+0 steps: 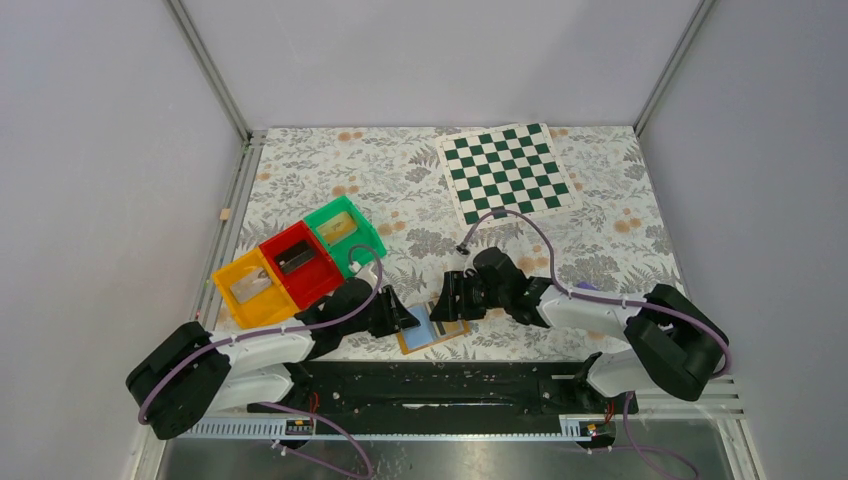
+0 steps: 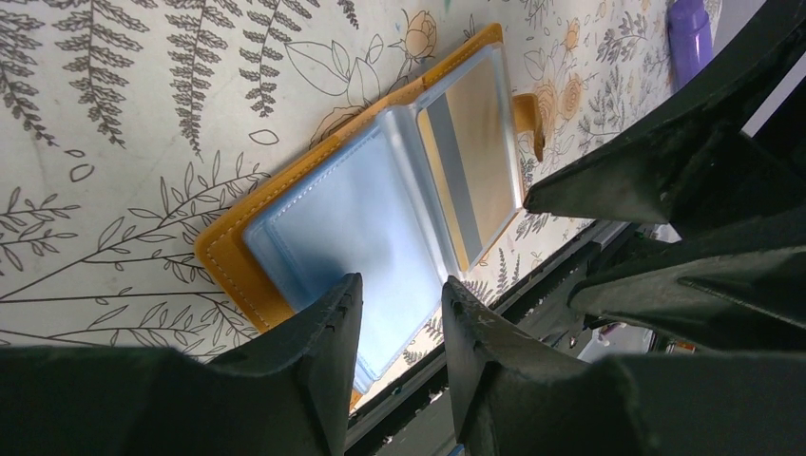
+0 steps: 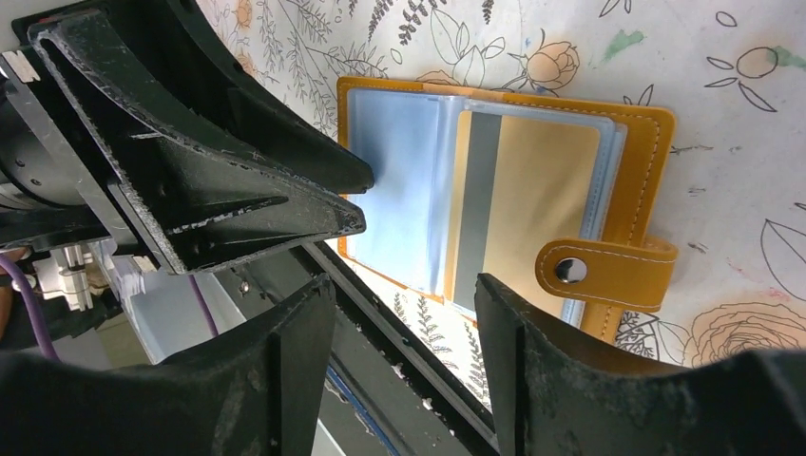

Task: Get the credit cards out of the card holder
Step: Remove the credit card from the card holder.

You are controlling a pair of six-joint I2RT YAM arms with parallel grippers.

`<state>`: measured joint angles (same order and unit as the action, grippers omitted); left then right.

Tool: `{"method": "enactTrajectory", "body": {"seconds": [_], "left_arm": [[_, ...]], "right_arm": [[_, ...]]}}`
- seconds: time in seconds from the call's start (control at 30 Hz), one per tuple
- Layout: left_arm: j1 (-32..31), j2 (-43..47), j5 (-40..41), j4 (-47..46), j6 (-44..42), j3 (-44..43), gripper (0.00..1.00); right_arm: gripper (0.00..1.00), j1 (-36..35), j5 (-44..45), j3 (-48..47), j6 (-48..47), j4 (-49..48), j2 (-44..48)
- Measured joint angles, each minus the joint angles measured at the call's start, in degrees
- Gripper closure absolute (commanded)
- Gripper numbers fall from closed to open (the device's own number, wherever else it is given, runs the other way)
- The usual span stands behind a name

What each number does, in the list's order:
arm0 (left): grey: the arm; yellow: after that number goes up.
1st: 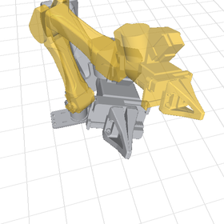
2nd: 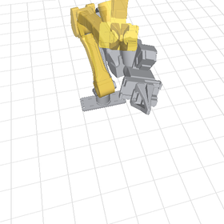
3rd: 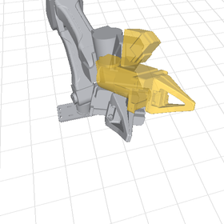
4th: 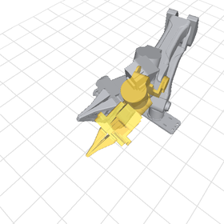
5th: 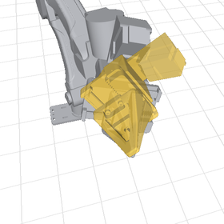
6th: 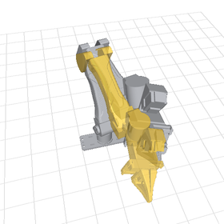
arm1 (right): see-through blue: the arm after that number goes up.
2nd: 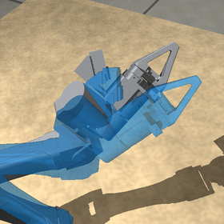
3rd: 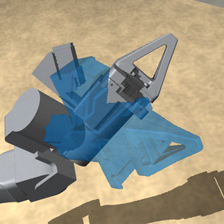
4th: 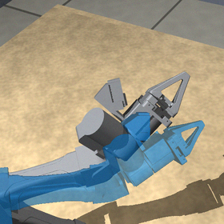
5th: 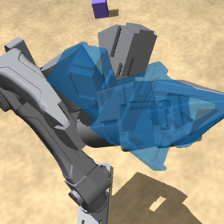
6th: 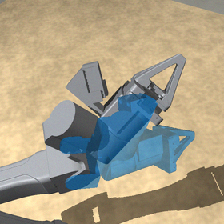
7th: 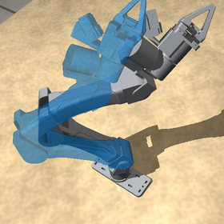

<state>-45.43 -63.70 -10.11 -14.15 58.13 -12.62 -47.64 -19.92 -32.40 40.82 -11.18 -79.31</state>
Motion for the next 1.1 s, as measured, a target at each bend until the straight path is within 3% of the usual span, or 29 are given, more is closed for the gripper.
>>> {"method": "enactTrajectory", "body": {"seconds": [0.27,0.73,0.9,1.1], "left_arm": [[0.0,0.7,0.2,-1.0,0.9,1.0,0.63],[0.0,1.1,0.4,-0.8,0.9,1.2,0.62],[0.0,1.1,0.5,-0.8,0.9,1.2,0.62],[0.0,1.1,0.5,-0.7,0.9,1.2,0.62]], "right_arm": [[0.32,-0.7,2.9,0.0,0.3,-1.5,-1.6],[0.3,-0.8,12.0,-1.5,-4.2,4.1,-2.7],[0.32,-0.8,12.0,-2.1,-4.4,4.1,-3.7],[0.4,-0.8,9.4,-1.9,-3.8,1.9,-3.8]]}}
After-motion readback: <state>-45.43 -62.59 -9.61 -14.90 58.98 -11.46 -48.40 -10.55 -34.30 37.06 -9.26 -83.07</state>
